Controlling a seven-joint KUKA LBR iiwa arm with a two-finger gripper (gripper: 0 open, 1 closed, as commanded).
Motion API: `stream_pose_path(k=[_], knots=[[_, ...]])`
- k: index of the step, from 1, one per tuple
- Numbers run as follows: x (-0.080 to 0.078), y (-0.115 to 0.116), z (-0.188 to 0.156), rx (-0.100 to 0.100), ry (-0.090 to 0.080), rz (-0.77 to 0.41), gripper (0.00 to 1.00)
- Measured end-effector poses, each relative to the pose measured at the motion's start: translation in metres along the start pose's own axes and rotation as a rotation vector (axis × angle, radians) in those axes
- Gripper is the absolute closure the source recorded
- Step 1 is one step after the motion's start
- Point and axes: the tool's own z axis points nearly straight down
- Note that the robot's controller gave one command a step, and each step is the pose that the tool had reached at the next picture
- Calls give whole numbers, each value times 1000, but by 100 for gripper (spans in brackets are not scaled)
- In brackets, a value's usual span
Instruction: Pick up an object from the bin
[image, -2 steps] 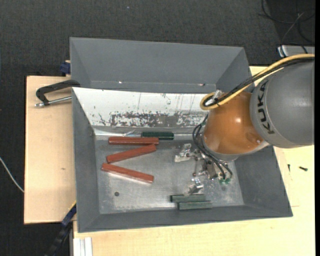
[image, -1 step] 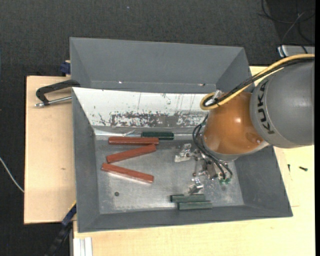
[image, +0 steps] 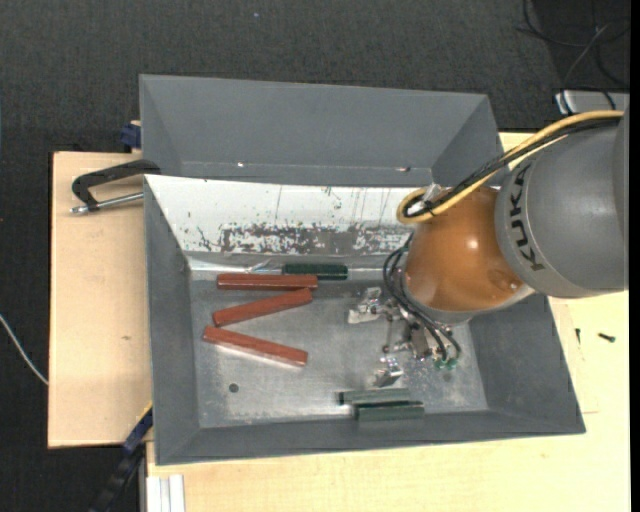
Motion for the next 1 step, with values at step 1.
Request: stream_pose_path(k=[1], knots=[[4, 26, 10, -5, 25, -34, 0]])
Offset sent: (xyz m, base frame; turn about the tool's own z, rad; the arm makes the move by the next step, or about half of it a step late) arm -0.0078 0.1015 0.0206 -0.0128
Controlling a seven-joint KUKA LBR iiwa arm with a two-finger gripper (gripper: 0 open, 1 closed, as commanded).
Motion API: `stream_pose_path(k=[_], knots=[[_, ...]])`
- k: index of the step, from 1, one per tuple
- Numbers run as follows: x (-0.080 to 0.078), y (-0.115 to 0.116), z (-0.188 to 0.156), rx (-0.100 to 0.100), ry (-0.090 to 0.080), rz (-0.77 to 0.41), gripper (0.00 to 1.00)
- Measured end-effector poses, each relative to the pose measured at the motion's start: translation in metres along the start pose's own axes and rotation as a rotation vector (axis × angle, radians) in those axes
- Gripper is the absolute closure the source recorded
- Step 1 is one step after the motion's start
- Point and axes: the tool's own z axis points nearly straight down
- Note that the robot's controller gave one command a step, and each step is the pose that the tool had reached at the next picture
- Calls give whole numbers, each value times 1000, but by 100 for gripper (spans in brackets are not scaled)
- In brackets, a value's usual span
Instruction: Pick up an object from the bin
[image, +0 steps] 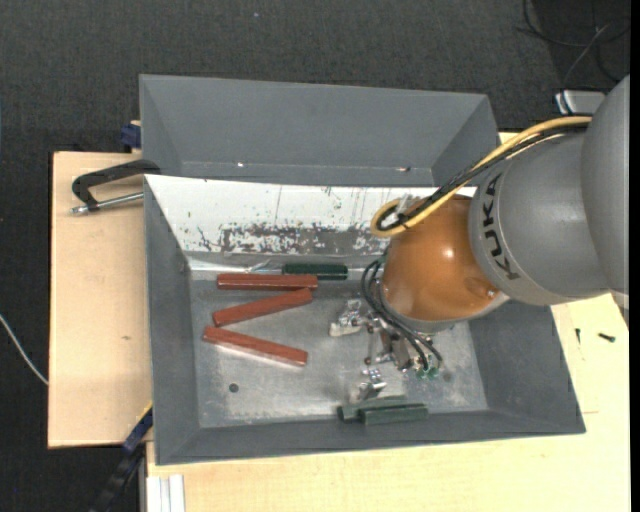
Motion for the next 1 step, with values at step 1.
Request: stream_pose_path(k=[1], knots=[[-10, 59, -23, -1, 8, 19, 0]])
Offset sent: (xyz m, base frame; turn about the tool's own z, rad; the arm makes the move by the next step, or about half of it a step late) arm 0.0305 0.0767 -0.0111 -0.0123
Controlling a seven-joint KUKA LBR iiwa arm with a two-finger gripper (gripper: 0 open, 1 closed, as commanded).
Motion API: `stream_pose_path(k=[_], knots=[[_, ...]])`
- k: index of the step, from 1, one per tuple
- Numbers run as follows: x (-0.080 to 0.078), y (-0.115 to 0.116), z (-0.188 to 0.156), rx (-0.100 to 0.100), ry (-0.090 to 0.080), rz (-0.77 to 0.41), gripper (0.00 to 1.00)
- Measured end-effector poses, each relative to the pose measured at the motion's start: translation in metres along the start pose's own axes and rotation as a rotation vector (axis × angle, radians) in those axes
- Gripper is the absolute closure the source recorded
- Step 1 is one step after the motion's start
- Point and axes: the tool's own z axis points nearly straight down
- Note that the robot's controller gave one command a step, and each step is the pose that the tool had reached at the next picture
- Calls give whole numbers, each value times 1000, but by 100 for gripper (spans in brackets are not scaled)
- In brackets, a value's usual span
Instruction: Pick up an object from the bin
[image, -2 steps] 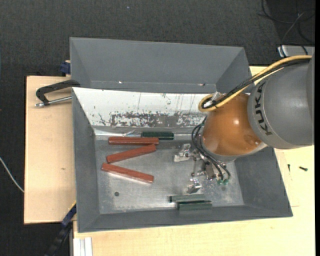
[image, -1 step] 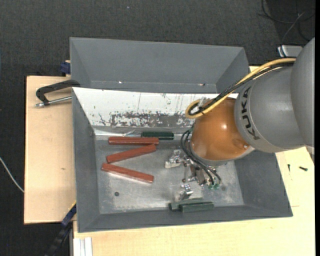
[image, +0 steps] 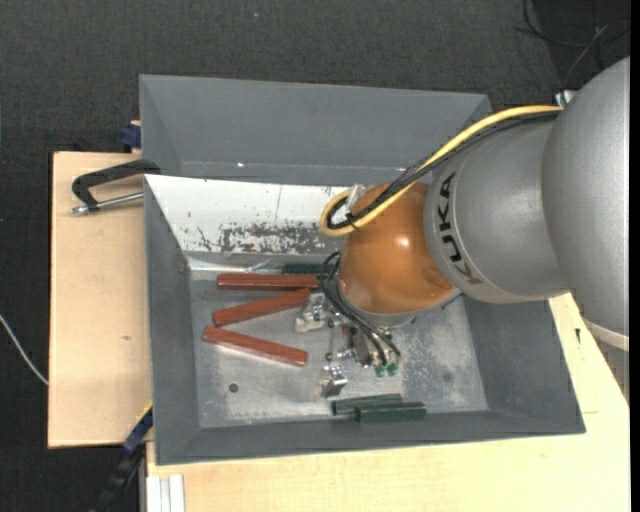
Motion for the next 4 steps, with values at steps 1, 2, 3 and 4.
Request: stream_pose_path(k=[1, 2, 3, 4], knots=[[-36, 14, 30, -2, -2, -32, 100], [-36, 14, 30, -2, -2, -32, 100], [-35, 14, 28, -1, 0, -33, 100], [-36, 5, -37, 0, 3, -149, 100]])
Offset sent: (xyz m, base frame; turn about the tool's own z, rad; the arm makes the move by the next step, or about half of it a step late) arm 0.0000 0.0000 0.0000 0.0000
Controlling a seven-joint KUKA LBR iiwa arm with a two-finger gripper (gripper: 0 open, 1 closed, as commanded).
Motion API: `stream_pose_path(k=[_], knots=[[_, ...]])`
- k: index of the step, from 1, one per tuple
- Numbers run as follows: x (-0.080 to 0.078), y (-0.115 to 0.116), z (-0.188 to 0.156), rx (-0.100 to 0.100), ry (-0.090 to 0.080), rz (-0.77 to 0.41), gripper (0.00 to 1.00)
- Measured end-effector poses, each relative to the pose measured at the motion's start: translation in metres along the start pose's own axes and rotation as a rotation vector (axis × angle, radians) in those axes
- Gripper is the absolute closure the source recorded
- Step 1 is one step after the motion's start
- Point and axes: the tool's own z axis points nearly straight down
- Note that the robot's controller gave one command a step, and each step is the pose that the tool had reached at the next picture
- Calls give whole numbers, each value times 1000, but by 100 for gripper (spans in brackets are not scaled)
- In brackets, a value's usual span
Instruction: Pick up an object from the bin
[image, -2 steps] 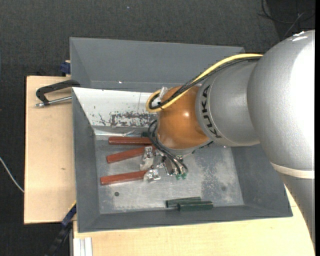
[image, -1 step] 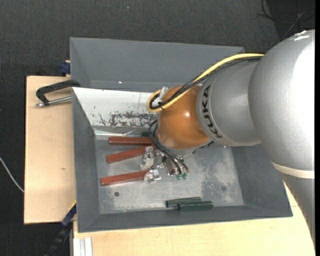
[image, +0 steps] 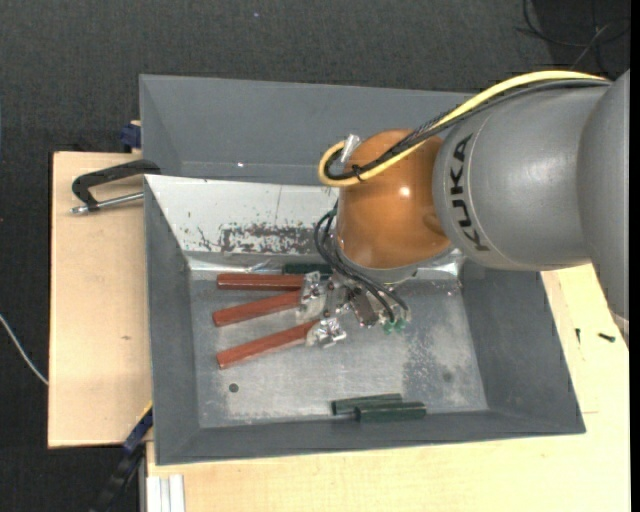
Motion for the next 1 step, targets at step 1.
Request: stream_pose_path(k=[1], knots=[[30, 33, -117, 0, -4, 54, 100]])
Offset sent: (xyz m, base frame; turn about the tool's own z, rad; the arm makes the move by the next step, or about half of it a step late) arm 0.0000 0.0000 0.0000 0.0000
